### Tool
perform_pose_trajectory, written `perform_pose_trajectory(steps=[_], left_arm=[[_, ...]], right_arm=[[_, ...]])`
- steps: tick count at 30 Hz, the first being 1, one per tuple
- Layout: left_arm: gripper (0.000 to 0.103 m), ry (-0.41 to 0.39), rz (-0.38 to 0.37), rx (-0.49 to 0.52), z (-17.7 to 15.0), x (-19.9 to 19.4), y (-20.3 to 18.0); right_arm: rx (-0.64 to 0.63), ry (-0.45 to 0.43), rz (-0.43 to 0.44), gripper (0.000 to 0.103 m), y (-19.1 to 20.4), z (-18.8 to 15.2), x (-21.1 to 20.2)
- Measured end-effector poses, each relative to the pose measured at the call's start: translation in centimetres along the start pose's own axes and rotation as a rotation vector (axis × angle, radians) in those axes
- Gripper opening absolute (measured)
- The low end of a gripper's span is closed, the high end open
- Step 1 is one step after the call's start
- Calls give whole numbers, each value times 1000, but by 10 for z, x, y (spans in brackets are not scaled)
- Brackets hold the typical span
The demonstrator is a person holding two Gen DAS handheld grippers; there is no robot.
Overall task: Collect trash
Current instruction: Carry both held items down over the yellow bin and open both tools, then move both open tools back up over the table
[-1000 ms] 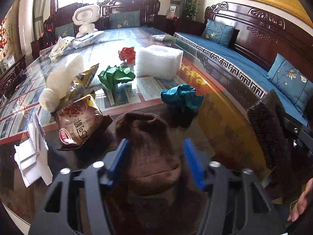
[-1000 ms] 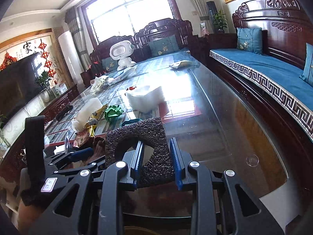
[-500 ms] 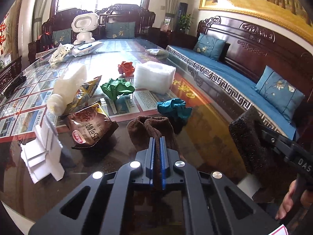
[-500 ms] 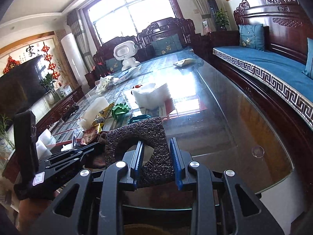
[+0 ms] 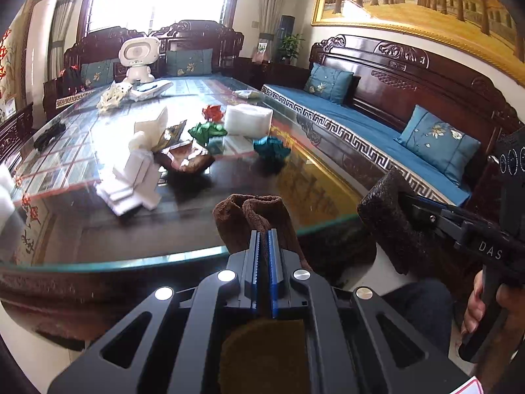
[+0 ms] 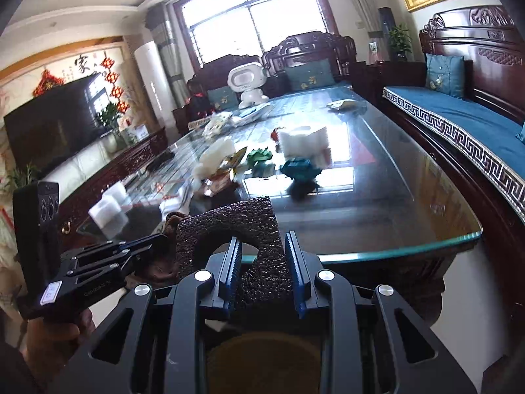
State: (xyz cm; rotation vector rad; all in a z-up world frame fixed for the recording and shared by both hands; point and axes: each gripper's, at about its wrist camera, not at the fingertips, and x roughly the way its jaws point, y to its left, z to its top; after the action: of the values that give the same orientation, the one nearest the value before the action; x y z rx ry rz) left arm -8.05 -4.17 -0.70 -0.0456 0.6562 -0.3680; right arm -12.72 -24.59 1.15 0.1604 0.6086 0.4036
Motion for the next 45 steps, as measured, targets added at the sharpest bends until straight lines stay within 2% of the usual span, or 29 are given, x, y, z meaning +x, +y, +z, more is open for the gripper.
perform_pose_trajectory(steps=[8,9,10,12,20,23,24,25,27,31,36,38,40,45], left_arm=[[6,82,-31,-6,-67,-24,-1],[6,94,-36,-4,-75,-26,-1],[6,104,-38,-1,-81,-26,-2],[6,123,-42,-1,-93,-28,-1],[6,206,-106,47,-125,-27,-16],[10,220,-143,60,-129,-27,-20],[21,219,-160,61,-128,-27,-21],[43,216,-193,74,-128,-29,-23],[68,191,-205,106,-127,-35,-30],[68,160,-218,133,-123,-40,-36],[68,116,-168,87,-107,-38,-24],[70,78,-123,68,-93,-38,-13],[79,35,-68,45,-77,-38,0],[83,-57,70,-3,-28,-29,33]], right_arm=[[-50,192,-37,27,34,-84,5],[-54,215,-50,30,36,-94,7],[-54,226,-63,47,37,-101,6],[-38,205,-82,72,36,-111,0],[41,111,-118,71,20,-113,-21],[69,77,-132,71,13,-105,-26],[73,70,-134,71,11,-102,-26],[76,67,-134,71,10,-99,-26],[76,55,-130,71,8,-92,-25],[62,34,-113,71,13,-78,-21],[50,-8,-65,71,20,-57,-11],[45,-28,-52,71,24,-47,-7],[35,-38,-39,71,28,-35,2],[21,-47,-12,71,36,-3,31]])
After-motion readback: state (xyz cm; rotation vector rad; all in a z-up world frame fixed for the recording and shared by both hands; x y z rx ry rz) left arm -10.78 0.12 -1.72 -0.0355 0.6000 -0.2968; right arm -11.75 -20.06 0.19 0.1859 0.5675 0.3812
